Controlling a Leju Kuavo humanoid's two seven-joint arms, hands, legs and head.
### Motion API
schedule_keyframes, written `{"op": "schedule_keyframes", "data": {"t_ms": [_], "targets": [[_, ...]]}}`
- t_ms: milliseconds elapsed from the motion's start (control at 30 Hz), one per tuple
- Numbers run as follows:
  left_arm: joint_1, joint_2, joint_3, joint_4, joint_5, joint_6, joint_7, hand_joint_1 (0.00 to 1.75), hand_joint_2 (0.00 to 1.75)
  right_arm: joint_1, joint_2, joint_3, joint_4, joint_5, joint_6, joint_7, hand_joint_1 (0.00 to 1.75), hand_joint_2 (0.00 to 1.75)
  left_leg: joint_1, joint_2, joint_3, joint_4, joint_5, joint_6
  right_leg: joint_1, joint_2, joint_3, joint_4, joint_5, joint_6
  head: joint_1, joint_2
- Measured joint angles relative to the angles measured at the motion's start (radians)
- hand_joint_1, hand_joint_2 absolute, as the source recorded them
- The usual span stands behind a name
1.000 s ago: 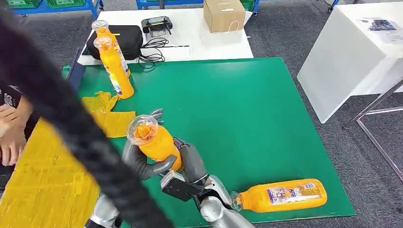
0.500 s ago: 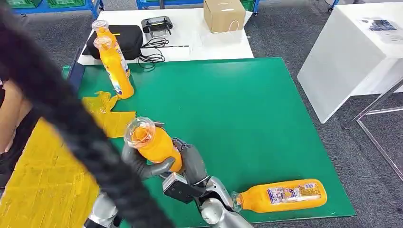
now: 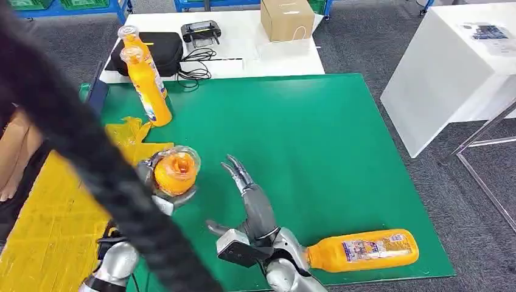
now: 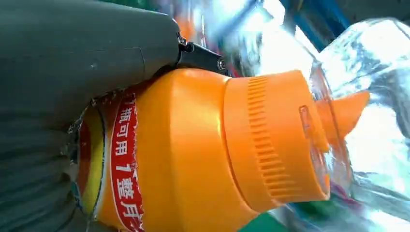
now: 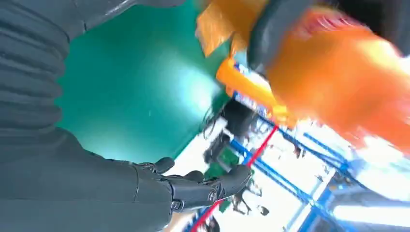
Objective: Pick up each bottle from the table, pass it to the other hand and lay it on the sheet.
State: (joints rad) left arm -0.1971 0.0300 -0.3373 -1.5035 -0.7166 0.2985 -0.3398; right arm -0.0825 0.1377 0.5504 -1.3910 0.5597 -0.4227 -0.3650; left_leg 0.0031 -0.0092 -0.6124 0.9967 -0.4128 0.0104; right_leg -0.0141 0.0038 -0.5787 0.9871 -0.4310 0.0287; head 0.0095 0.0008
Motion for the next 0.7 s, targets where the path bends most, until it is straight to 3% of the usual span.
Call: {"op": "schedule_keyframes", "data": {"t_ms": [167, 333, 633, 667, 700], "targets": [[-0.041, 0.109, 0.043, 0.092, -0.551, 0.088, 0.183, 1.75, 1.75, 0.043, -0.052, -0.071, -0.140, 0.101, 0.019, 0.039, 0.00, 1.75, 0.000, 0.001, 0.001, 0.000, 0.000, 0.000, 0.000, 0.001, 0.000, 0.000, 0.000, 0.000, 0.000, 0.000], [-0.054, 0.185, 0.066, 0.240, -0.684, 0.068, 0.244, 1.75, 1.75, 0.073, -0.092, -0.134, -0.257, 0.133, 0.036, 0.050, 0.00, 1.75, 0.000, 0.001, 0.001, 0.000, 0.000, 0.000, 0.000, 0.001, 0.000, 0.000, 0.000, 0.000, 0.000, 0.000], [-0.121, 0.181, 0.022, 0.570, -0.831, 0.128, 0.326, 1.75, 1.75, 0.072, -0.128, -0.157, -0.295, 0.142, 0.071, 0.061, 0.00, 1.75, 0.000, -0.001, 0.001, 0.000, 0.000, 0.000, 0.000, -0.001, 0.002, 0.000, 0.000, 0.000, 0.000, 0.000], [-0.135, 0.177, 0.017, 0.595, -0.830, 0.131, 0.330, 0.19, 1.75, 0.069, -0.129, -0.157, -0.295, 0.142, 0.071, 0.061, 0.00, 1.75, 0.000, -0.001, 0.001, 0.000, 0.000, 0.000, 0.000, -0.001, 0.002, 0.000, 0.000, 0.000, 0.000, 0.000], [-0.147, 0.173, 0.015, 0.622, -0.825, 0.142, 0.333, 0.00, 1.75, 0.068, -0.130, -0.157, -0.295, 0.142, 0.072, 0.061, 0.00, 1.75, 0.000, -0.001, 0.002, 0.000, 0.000, 0.000, 0.000, -0.001, 0.003, 0.000, 0.000, 0.000, 0.000, 0.000]]}}
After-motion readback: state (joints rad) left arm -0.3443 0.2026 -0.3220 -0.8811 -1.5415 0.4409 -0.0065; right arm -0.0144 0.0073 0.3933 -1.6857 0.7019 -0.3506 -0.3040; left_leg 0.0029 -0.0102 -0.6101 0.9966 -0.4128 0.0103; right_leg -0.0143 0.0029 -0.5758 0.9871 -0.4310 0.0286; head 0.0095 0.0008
